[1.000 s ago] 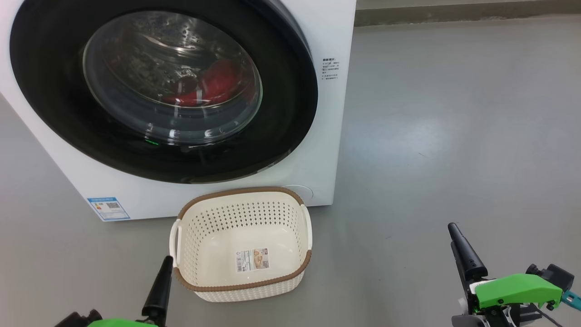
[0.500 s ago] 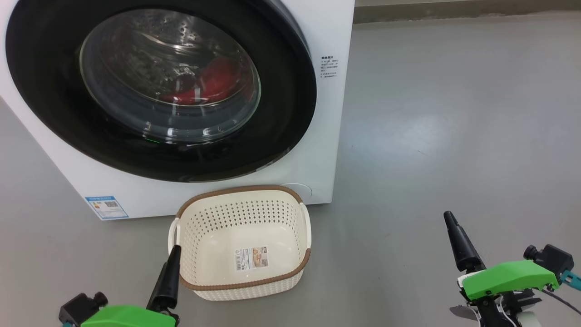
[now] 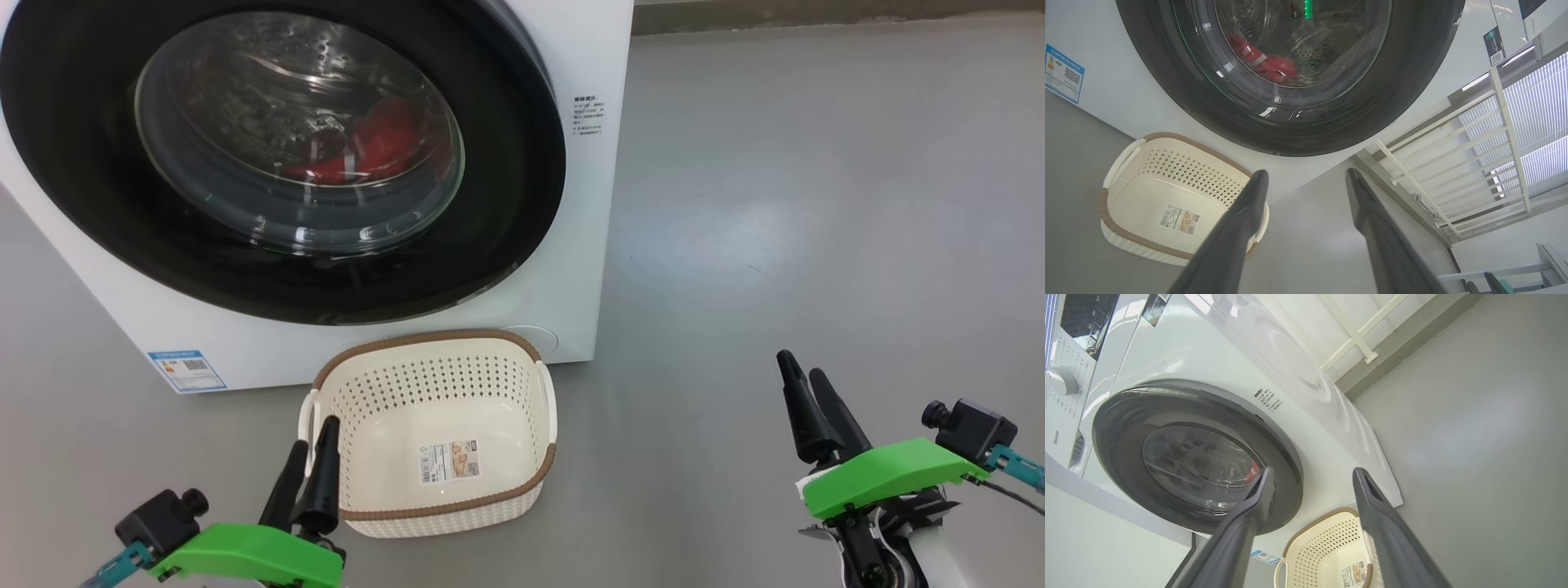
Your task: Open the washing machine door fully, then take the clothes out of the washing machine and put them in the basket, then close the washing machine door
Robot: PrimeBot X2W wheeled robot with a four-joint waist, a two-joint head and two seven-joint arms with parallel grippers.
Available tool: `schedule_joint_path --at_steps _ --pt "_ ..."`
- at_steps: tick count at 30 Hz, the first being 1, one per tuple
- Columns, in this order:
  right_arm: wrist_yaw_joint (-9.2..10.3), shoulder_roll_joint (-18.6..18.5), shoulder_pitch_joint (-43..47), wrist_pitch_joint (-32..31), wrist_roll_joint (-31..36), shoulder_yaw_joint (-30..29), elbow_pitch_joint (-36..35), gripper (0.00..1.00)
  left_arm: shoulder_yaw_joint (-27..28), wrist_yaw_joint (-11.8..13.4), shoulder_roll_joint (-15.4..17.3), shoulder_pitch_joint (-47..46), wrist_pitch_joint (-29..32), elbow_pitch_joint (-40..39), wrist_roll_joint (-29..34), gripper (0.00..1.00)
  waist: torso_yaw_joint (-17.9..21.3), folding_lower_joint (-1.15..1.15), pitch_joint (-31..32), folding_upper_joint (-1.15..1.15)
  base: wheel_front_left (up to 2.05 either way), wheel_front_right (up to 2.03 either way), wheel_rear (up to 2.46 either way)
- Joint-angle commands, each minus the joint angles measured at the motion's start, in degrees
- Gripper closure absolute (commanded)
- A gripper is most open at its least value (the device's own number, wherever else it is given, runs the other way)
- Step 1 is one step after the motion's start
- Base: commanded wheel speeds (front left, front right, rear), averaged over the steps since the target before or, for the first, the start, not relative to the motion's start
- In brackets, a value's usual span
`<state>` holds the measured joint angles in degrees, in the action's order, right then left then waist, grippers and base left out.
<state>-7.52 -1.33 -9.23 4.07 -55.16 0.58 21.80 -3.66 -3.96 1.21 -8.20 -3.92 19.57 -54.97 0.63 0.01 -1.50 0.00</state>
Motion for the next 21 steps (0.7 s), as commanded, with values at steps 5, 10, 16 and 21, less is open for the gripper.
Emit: schedule_joint_path --at_steps 5,10,16,21 --pt "0.02 -0.7 -3.8 1.6 7.1 0.9 -2.0 0.00 0.1 1.0 1.0 -3.7 -1.7 -1.7 5.3 0.00 0.1 0.00 -0.1 0.00 0.00 0.00 0.00" --pt "0.02 -0.7 -4.4 2.3 10.1 1.1 -2.2 0.00 -0.3 1.4 1.0 -4.2 -2.4 -1.6 7.7 0.00 0.2 0.00 -0.1 0.00 0.00 0.00 0.00" --pt "0.02 -0.8 -5.3 3.3 14.1 1.6 -2.6 0.00 -1.1 1.7 1.1 -5.1 -3.4 -1.5 11.0 0.00 0.3 0.00 -0.4 0.00 0.00 0.00 0.00" --pt "0.02 -0.9 -6.1 4.1 16.7 2.6 -2.6 0.00 -1.9 2.1 1.2 -5.9 -4.3 -1.4 13.6 0.00 0.5 0.00 -0.5 0.00 0.00 0.00 0.00"
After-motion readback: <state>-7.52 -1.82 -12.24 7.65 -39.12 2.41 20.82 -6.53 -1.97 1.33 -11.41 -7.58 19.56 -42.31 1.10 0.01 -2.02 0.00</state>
